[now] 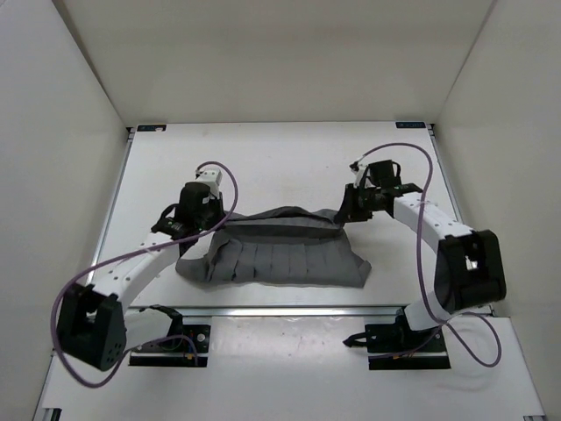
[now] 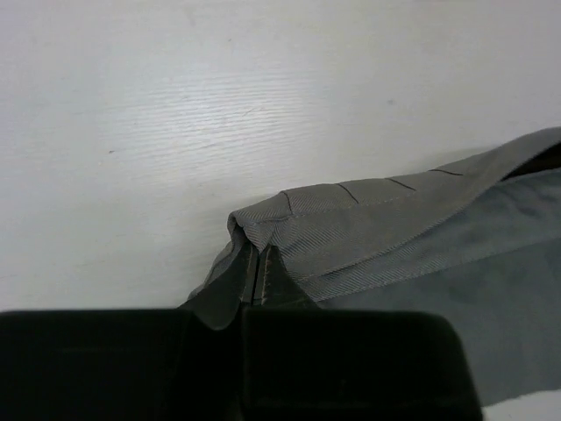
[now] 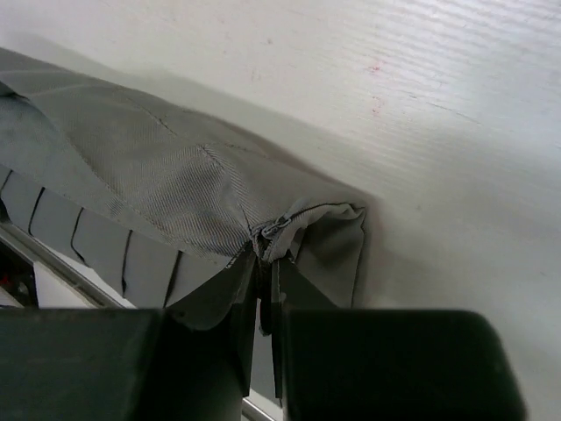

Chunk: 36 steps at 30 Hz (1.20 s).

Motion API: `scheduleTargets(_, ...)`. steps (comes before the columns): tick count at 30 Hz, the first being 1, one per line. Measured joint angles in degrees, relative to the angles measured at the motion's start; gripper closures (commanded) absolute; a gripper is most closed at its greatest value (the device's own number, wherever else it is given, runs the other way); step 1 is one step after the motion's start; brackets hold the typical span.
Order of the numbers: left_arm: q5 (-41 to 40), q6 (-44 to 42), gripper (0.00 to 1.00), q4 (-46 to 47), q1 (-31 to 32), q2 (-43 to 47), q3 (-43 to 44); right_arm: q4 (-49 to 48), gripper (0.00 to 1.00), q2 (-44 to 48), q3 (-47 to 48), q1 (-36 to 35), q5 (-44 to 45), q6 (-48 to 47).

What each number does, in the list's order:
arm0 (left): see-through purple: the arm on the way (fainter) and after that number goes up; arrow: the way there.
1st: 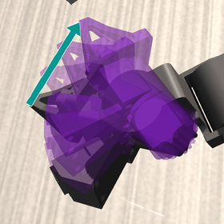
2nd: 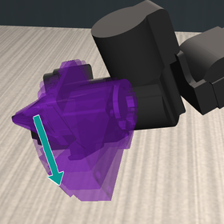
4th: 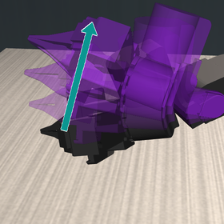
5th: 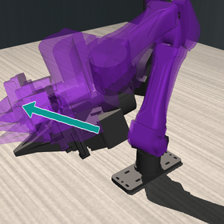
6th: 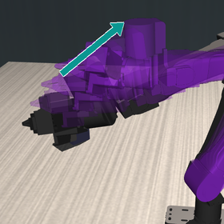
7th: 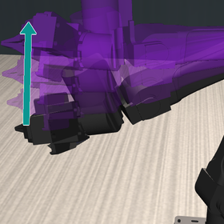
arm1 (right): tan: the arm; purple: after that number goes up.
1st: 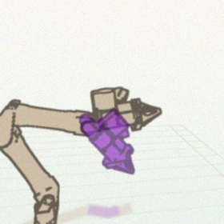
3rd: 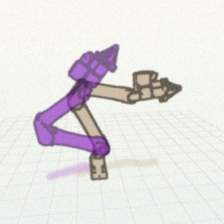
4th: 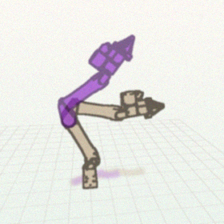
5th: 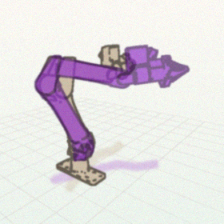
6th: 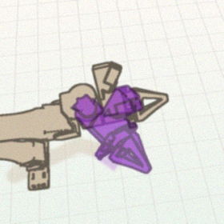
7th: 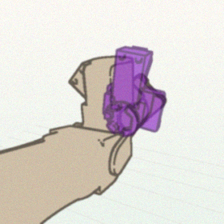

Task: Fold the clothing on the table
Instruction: Flatten the skirt out, then fold the skirt

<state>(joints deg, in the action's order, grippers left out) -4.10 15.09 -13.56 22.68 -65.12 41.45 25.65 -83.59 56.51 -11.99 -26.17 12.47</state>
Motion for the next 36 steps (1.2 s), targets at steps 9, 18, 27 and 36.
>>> scheduleTargets(9,-0.09,-4.63,1.00,-0.13,-3.52,-23.80,23.32,3.41,1.00,-13.70,24.04,3.17,-0.31,-1.73)
scheduleTargets(18,-1.38,-8.28,1.00,3.69,-2.82,-24.63,42.23,-1.88,1.00,-8.28,40.37,6.01,2.99,-2.58)
scheduleTargets(27,-5.68,-10.10,1.00,-2.49,6.25,0.15,15.85,-1.18,1.00,10.62,3.37,1.75,4.96,-1.31)
scheduleTargets(36,-3.04,-4.55,1.00,-14.75,5.03,11.23,6.78,4.24,1.00,21.44,-8.24,-2.01,2.60,5.11)
